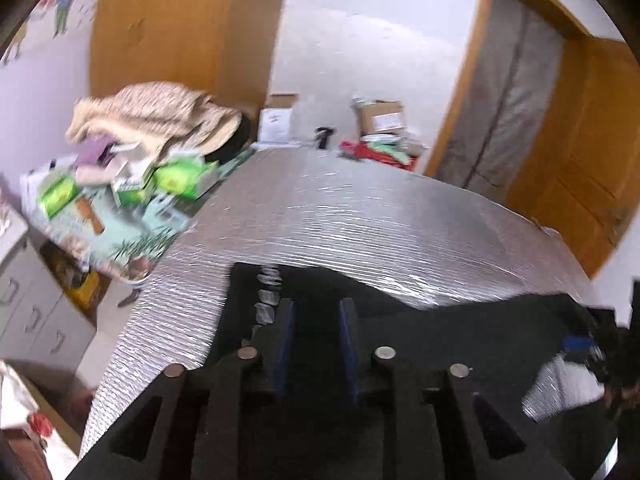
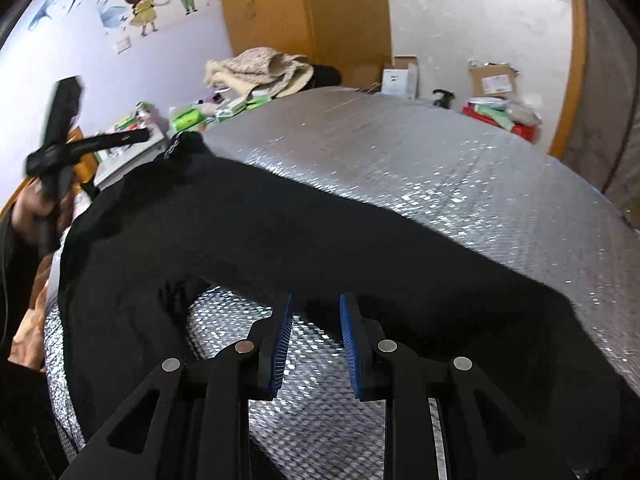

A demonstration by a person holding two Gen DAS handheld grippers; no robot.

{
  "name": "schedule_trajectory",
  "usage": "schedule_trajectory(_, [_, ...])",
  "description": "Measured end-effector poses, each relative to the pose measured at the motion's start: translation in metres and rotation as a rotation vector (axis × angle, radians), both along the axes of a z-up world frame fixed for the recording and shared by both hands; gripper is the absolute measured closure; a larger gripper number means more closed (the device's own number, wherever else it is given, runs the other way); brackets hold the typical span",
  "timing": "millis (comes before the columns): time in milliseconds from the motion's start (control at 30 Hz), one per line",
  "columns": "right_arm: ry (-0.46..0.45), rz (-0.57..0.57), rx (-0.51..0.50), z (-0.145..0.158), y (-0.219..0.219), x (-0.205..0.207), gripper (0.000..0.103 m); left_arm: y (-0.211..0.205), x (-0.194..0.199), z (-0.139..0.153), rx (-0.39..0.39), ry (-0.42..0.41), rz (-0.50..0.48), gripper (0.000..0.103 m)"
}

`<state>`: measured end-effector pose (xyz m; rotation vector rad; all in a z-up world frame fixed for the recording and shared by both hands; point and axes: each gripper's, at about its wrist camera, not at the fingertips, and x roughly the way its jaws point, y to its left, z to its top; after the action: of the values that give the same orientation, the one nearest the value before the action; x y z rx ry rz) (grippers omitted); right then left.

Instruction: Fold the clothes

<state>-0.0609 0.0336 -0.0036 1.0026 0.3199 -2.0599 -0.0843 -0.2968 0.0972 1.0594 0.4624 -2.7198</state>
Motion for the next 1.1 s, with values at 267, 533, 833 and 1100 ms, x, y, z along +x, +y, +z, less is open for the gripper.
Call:
schedule_trajectory(267, [-0.032,0.015,0.006,-0.01,-0.012,-0.013,0.078,-0.045,-0.026,-0.032,0.118,-0.066,0.024,0.06])
schedule_trajectory(533, [-0.075,0.01,-0.001,-0.023,-0.026,-0.035,0.078,-0.052,-0.046,-0.037,0.113,-0.096,-0.019,0.059])
schedule_trajectory(833, [-0.028,0.01,0.045,-0.014,-0.029,-0.03,0.078,-0.059,-0.048,-0.046,0.169,-0.13,-0.021,0.074])
schedule_trajectory(1100, [-0.08,-0.023,0.015,-0.024,-0.024,-0.038,0.077,-0.068,-0.036,-0.029,0.102,-0.043,0.09,0.096])
